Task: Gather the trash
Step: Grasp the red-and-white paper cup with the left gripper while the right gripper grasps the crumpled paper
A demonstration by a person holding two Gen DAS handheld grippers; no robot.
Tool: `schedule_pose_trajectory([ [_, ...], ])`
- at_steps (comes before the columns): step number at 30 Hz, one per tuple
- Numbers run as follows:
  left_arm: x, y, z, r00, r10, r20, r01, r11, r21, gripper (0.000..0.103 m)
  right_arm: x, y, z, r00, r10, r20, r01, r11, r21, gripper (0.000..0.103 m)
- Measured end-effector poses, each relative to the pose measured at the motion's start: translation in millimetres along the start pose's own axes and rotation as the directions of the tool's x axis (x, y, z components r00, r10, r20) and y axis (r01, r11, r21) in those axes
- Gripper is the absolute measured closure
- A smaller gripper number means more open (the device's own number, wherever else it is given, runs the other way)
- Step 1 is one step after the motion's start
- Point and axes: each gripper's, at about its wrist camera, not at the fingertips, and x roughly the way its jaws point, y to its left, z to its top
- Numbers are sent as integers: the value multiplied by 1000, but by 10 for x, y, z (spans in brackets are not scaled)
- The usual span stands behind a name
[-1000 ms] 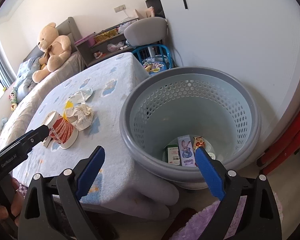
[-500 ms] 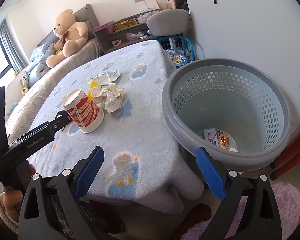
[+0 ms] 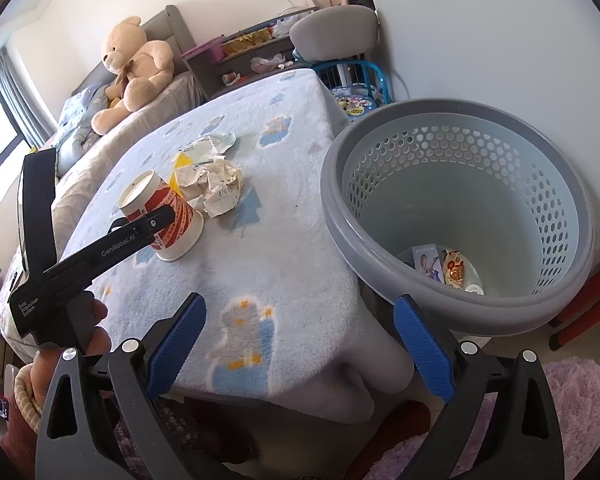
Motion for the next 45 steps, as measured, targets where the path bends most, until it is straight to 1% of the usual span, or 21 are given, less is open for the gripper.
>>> schedule_pose_trajectory([
  [6,80,-19,55,1000,-7,1,7,1000,-3,32,24,-13,-3,1000,3,-8,-3,1000,2,10],
  [7,88,-18,59,1000,-7,-1,7,1000,-4,35,24,-14,0,1000,3,-8,-3,1000,2,10],
  [8,93,-15,63,1000,-9,-4,9,1000,-4,42,27,-15,4,1000,3,-8,-3,1000,2,10],
  [13,32,13,58,1000,-5,6,5,1000,0,42,38,-18,8,1000,4,-10,-4,1000,3,10],
  [19,-216,158,-28,1000,3,18,-2,1000,-9,42,87,26,68,1000,21,-9,-21,1000,-4,10],
  [28,-547,483,-157,998,55,43,-54,998,-36,42,352,393,357,998,66,14,-64,994,-86,10],
  [33,-636,614,-165,995,86,56,-83,995,-54,42,609,585,477,999,53,11,-51,990,-132,10],
  [39,-685,695,-156,993,95,70,-90,994,-67,42,907,779,601,1000,26,1,-25,982,-189,12],
  [41,-677,708,-150,993,98,65,-93,993,-72,42,987,844,647,1000,10,4,-9,978,-209,15],
  [43,-669,719,-146,993,98,61,-94,993,-71,42,1073,896,690,1000,-15,3,15,973,-232,21],
  [45,-671,721,-145,993,102,62,-98,993,-68,42,1168,933,720,999,-45,0,44,965,-259,25],
])
